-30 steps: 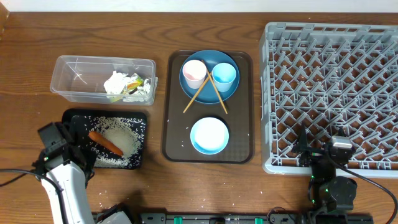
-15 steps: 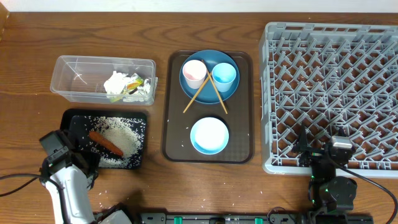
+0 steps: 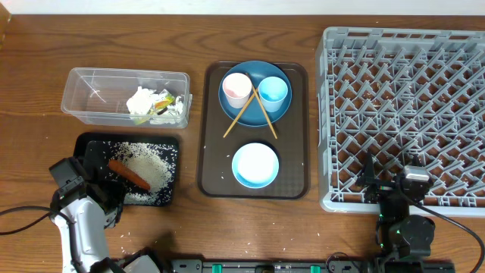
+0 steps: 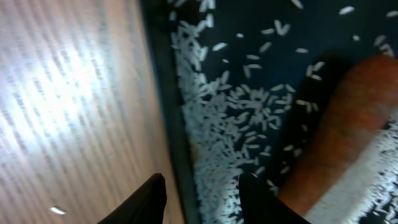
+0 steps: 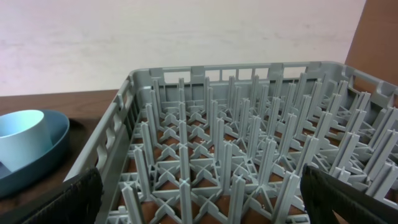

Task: Sort waste into correct bins and load items into the dishwasher rack
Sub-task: 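Withdraw the left gripper back over the black tray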

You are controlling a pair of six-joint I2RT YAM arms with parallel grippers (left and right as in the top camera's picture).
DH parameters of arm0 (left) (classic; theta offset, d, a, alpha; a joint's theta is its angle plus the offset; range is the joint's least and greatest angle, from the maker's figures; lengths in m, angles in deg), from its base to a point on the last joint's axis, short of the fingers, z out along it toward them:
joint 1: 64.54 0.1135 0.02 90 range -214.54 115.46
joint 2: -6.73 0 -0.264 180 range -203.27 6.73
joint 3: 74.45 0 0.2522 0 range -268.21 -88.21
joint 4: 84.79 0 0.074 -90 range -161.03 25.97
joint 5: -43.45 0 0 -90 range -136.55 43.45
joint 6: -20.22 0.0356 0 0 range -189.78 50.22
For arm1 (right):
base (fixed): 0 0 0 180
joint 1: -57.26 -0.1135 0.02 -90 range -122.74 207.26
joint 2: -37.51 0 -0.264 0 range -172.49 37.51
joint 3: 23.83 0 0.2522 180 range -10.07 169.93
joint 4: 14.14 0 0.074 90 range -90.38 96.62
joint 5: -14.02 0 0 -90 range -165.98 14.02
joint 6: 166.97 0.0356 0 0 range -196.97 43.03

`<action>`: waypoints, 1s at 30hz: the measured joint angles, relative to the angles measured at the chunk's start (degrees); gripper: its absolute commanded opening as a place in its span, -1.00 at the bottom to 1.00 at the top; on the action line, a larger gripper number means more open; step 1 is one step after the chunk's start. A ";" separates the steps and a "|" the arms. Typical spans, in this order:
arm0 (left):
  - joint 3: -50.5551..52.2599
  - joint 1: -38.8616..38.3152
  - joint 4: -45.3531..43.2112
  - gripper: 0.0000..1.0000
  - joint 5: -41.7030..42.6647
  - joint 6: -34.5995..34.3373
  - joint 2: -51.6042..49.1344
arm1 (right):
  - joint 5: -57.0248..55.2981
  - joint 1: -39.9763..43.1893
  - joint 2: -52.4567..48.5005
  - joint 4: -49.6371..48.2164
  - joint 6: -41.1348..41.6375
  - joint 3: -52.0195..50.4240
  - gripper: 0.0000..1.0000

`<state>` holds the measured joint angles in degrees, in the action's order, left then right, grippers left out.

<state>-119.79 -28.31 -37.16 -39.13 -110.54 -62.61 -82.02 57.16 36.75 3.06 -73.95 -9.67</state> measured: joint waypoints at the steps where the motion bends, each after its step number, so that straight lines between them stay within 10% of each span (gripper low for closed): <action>1: 0.00 0.00 -0.04 -0.24 0.33 0.07 0.00 | 0.00 0.00 0.00 0.00 0.00 0.00 0.98; 25: 0.04 0.00 -2.60 -0.26 7.56 6.64 0.00 | 0.00 0.00 0.02 0.00 0.00 0.00 0.99; 30: 0.04 0.00 -2.14 0.17 9.27 7.30 0.00 | 0.00 0.00 0.00 0.00 0.00 0.00 0.99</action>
<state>-119.74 -28.31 -39.30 -29.86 -103.24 -62.61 -82.02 57.16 36.75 3.06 -73.95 -9.67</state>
